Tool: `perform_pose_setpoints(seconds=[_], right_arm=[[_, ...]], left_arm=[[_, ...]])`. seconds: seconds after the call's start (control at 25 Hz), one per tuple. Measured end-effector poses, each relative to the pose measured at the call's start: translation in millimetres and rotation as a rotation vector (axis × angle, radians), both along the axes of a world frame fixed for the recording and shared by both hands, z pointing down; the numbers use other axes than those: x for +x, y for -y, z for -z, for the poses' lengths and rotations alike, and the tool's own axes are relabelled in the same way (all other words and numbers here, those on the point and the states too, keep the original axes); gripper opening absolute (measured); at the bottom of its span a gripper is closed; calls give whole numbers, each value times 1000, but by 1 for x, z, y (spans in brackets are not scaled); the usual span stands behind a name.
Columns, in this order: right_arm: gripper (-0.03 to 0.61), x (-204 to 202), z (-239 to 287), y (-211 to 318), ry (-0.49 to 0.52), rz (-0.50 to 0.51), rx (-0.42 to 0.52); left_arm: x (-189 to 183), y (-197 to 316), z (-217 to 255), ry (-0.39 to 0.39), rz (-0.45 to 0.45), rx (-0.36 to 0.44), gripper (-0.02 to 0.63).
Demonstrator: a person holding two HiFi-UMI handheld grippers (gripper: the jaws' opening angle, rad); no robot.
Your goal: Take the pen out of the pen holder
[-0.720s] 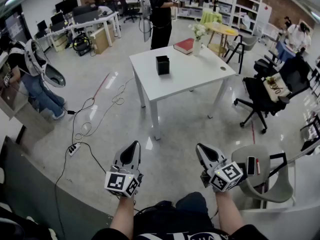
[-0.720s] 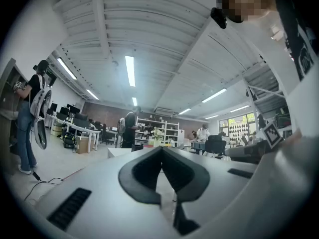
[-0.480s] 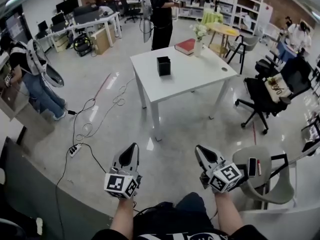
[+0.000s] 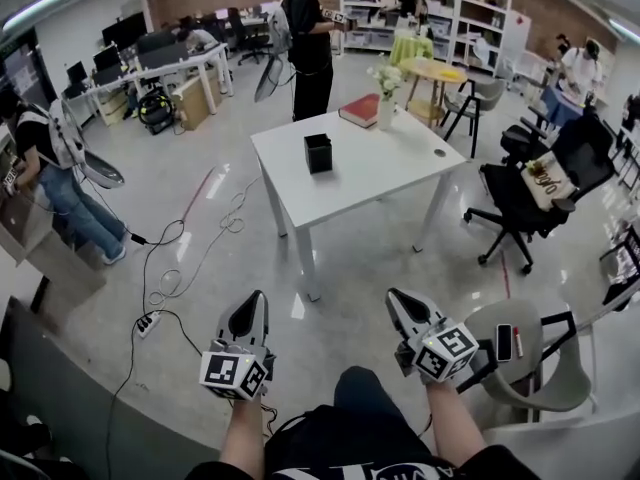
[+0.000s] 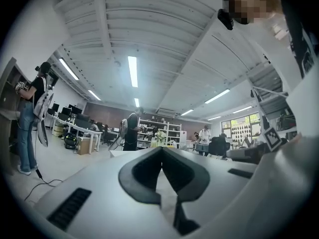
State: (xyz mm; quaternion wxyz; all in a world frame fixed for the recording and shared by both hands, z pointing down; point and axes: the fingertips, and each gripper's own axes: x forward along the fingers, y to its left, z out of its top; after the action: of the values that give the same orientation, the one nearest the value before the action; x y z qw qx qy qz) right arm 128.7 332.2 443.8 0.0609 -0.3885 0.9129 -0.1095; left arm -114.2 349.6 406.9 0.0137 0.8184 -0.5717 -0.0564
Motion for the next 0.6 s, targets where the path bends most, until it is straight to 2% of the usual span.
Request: perform_pose_setpoints(seconds=[0.12,0.4,0.6], right_arm=[[9,8,-3,17,14,-34,-18],[100,15,-11,90,12,-43,-40],[103,13,-16,157,6,-28,-67]], left_arm=[[1,20,-1,-11,-11,-12,0],[2,93,-14,-35,-18,-40,0],[6,162,-17,-37,-22,-68,0]])
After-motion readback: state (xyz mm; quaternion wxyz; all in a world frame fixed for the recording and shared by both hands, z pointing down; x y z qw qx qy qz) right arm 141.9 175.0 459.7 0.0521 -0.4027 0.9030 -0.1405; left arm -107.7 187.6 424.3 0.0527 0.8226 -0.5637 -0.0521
